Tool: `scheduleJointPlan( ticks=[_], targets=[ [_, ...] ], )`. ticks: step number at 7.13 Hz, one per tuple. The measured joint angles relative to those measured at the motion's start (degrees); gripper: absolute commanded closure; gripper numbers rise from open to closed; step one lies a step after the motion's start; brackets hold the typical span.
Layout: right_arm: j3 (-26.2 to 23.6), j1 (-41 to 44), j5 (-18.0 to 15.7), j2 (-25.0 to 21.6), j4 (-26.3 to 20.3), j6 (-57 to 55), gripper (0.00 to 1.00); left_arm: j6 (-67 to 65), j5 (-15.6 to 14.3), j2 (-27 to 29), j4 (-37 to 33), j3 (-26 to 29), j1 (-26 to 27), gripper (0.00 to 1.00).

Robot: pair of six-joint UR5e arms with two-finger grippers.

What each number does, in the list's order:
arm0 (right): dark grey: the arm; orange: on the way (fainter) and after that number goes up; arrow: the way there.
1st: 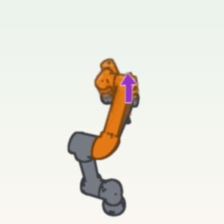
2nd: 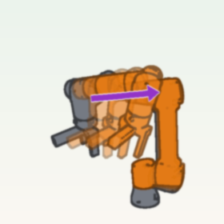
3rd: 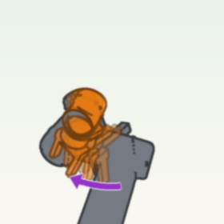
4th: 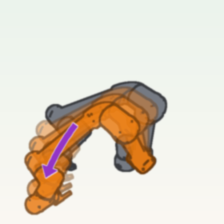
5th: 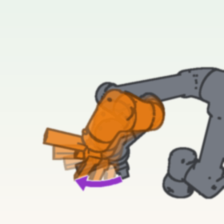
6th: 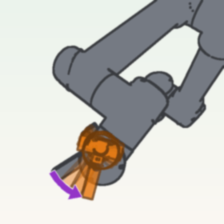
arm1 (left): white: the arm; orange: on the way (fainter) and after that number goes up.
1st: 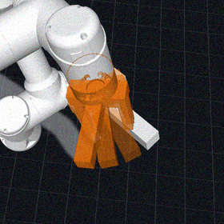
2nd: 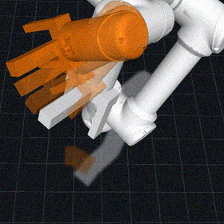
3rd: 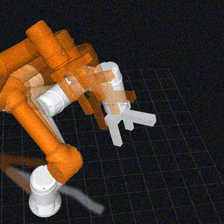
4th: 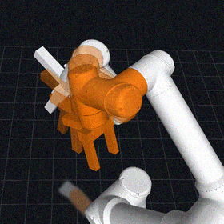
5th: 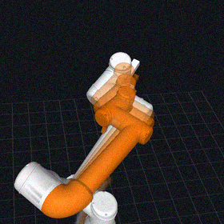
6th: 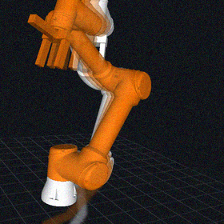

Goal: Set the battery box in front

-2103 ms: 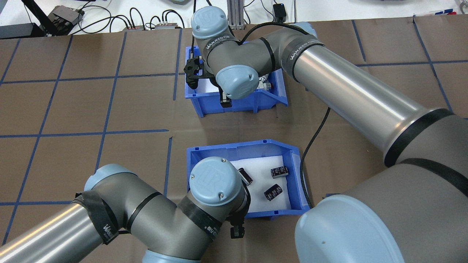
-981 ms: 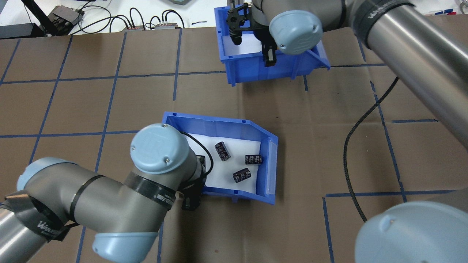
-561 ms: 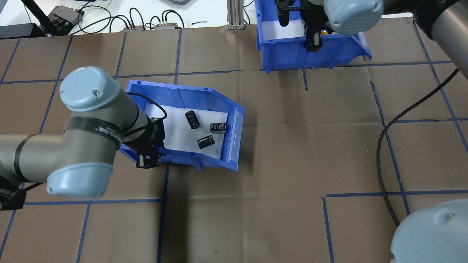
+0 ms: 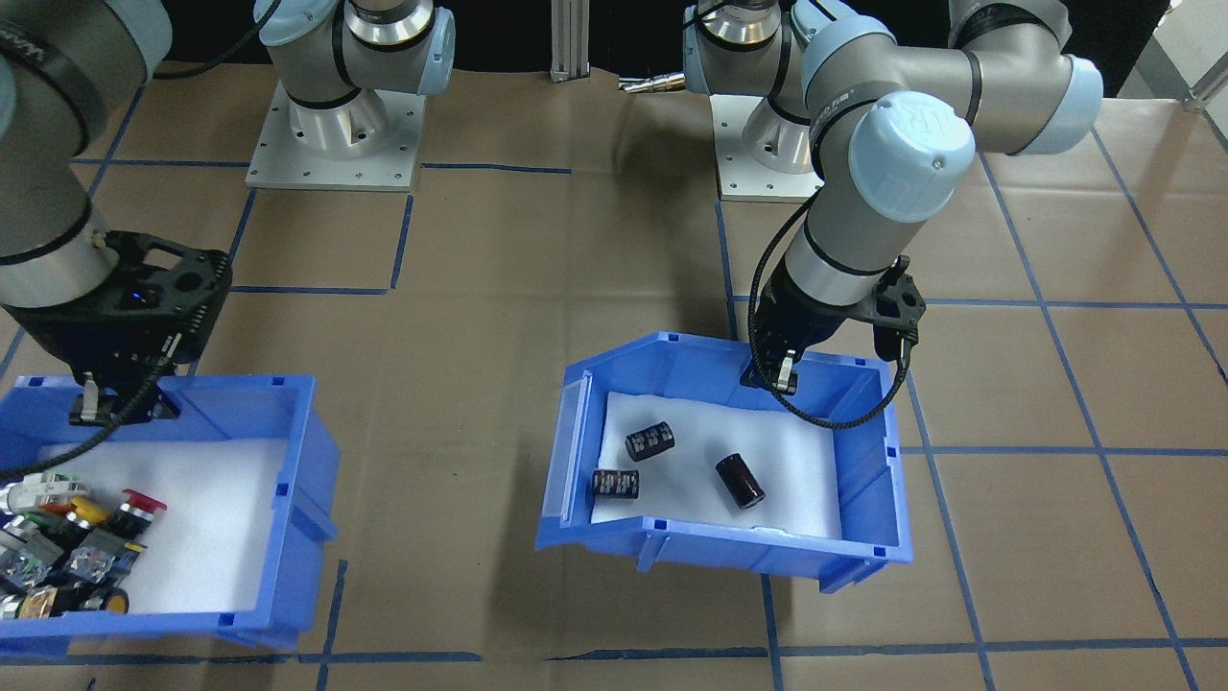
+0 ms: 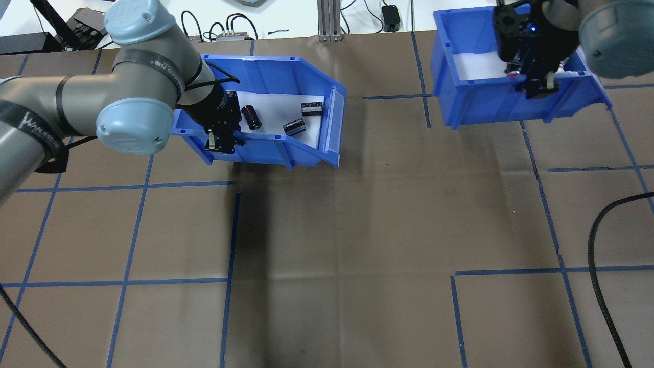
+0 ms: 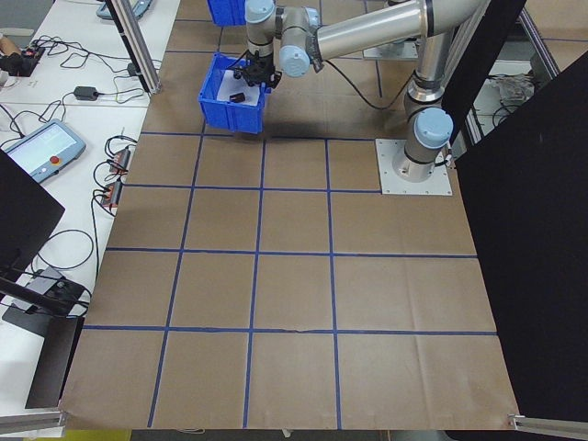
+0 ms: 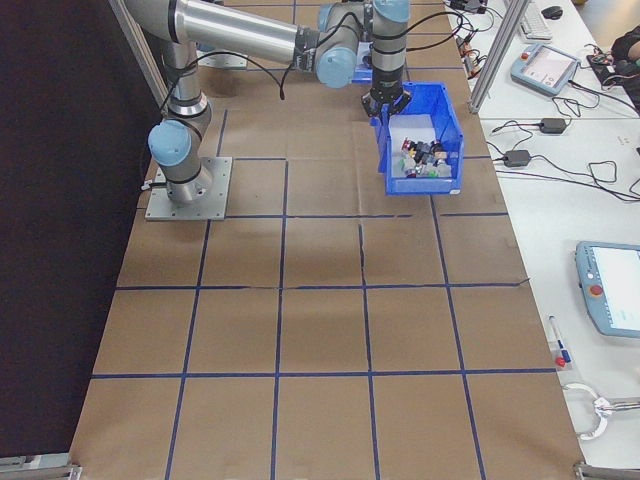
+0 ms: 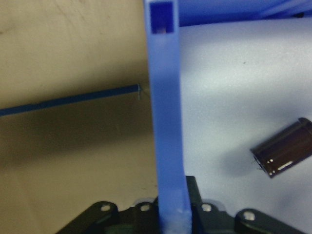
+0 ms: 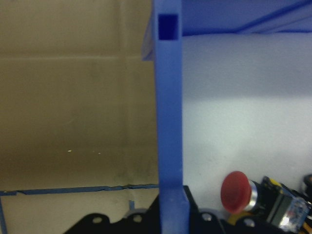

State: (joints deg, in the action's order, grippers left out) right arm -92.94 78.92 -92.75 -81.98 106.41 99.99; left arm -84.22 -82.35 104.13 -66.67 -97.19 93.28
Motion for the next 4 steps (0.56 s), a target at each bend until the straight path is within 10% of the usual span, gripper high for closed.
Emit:
scheduleJointPlan(
  ticks=[4],
  targets=[
    [-15.53,-3.71,-0.11,-8.83,5.65,3.58,1.00,-17.72,0.46,11.48,9.07,7.27,10.32,1.00]
  ],
)
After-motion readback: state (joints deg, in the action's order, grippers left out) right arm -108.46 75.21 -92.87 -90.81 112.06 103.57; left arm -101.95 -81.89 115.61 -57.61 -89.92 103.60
